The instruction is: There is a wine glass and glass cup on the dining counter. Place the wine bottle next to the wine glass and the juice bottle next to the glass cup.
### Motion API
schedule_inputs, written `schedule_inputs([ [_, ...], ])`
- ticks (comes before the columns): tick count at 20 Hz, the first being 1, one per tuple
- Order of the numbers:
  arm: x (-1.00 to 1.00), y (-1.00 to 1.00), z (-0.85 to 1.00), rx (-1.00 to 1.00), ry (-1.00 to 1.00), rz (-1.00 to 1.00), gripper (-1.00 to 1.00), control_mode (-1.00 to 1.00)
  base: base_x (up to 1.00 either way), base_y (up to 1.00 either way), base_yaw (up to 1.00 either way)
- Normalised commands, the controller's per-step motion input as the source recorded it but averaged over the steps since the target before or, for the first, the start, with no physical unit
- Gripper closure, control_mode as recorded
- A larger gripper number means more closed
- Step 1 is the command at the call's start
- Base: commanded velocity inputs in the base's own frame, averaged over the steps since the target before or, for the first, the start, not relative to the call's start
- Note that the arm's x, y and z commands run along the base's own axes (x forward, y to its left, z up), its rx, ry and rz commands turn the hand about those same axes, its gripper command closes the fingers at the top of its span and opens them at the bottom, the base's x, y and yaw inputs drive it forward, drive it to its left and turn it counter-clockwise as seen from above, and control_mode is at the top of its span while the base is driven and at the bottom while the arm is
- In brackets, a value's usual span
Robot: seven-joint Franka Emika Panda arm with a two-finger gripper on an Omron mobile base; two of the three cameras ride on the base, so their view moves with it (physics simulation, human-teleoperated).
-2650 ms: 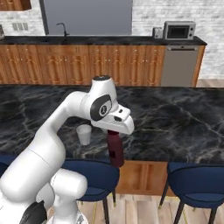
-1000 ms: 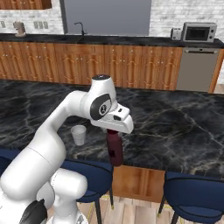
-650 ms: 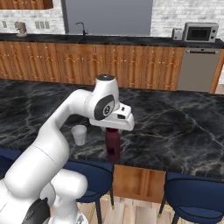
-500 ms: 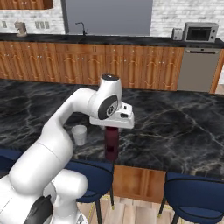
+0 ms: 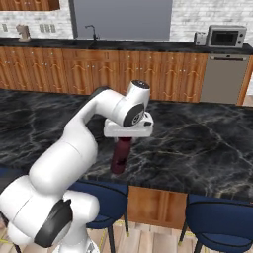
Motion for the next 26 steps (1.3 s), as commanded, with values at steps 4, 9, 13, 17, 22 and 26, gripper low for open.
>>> schedule_inputs([
  [4,0.36,0.16,0.00,-0.01,-0.01,0.16,1.00,-1.00,0.00,0.00,0.00],
  [9,0.39,0.24,-0.06,-0.07,-0.04,0.02,1.00,-1.00,0.00,0.00,0.00],
  [13,0.30,0.24,-0.05,-0.12,-0.08,0.00,1.00,-1.00,0.00,0.00,0.00],
  [17,0.34,0.28,-0.10,-0.05,-0.04,-0.01,1.00,-1.00,0.00,0.00,0.00],
  [22,0.27,0.24,-0.15,0.00,-0.01,0.00,1.00,-1.00,0.00,0.00,0.00],
  [26,0.22,0.17,-0.18,0.00,0.00,0.00,1.00,-1.00,0.00,0.00,0.00],
])
